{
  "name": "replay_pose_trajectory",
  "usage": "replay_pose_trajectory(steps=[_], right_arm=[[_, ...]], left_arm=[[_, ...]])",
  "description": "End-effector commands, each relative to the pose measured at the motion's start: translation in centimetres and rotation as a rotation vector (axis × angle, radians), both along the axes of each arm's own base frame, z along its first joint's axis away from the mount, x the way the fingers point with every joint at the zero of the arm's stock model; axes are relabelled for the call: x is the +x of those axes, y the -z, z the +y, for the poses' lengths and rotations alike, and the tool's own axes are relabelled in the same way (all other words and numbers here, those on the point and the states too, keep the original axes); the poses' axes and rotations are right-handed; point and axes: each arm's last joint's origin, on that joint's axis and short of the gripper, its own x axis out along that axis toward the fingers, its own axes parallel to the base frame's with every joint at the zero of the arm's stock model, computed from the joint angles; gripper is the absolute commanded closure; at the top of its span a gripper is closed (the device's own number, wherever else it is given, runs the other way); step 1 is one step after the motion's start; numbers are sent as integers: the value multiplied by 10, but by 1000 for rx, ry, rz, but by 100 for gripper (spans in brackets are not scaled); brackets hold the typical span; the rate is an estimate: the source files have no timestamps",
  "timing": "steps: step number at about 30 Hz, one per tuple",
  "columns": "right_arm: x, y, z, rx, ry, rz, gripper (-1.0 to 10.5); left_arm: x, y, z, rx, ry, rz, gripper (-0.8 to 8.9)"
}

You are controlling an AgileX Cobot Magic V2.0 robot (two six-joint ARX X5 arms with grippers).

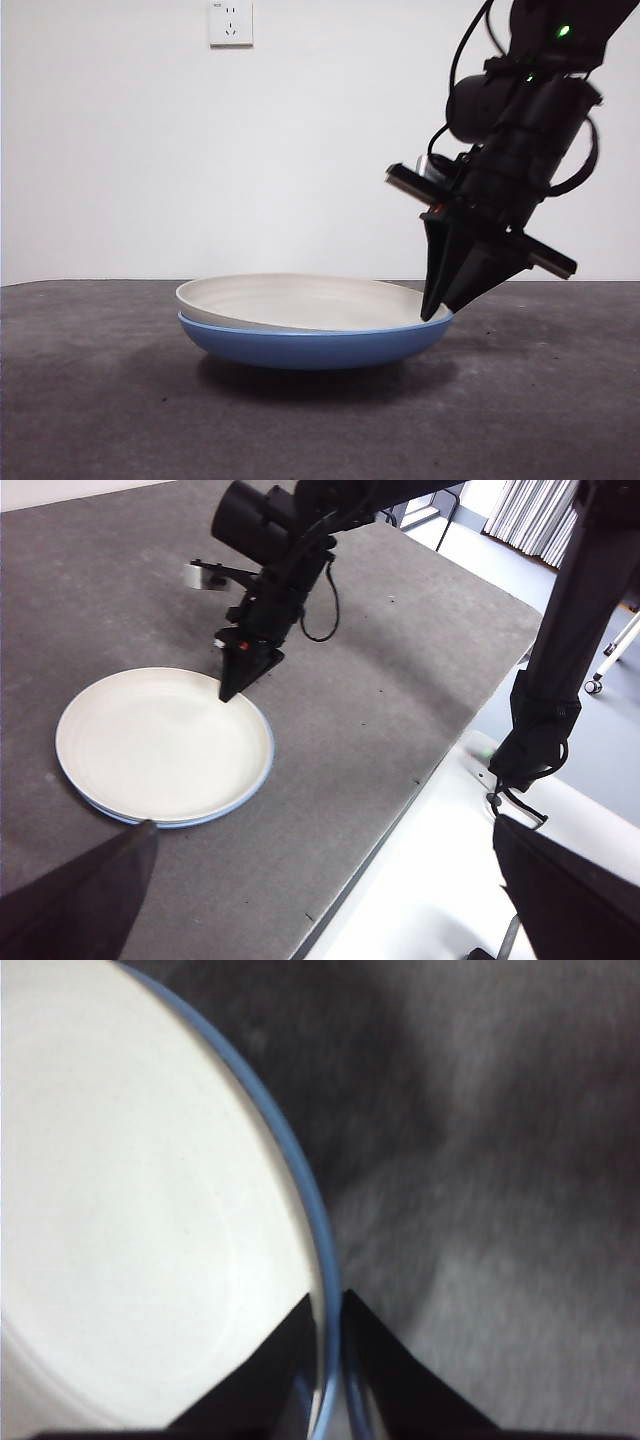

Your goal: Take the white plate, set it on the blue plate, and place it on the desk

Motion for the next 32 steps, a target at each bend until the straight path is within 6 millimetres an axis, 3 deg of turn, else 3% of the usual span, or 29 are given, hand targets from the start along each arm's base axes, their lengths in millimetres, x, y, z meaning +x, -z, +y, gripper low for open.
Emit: replay_pose_trajectory(steps=[1, 14, 15, 19, 21, 27, 32], right_arm=[[10, 1, 7, 17, 5, -4, 937], [15, 15, 8, 2, 4, 19, 923], [15, 15, 8, 0, 4, 23, 886], [14, 15, 8, -2, -2, 27, 538], [13, 12, 8, 8, -9, 28, 453], [-4, -25, 1, -41, -24, -35, 440], [-36, -82, -13, -92, -18, -163, 373]], left_arm=[[-1, -4, 0, -7, 10, -27, 250], [-1, -4, 0, -6, 15, -41, 250], [-1, -4, 0, -6, 14, -41, 250], [-1, -4, 0, -5, 16, -43, 250], [-1, -4, 0, -5, 16, -43, 250], [-1, -3, 0, 2, 17, -38, 250], [-1, -3, 0, 2, 17, -40, 250]])
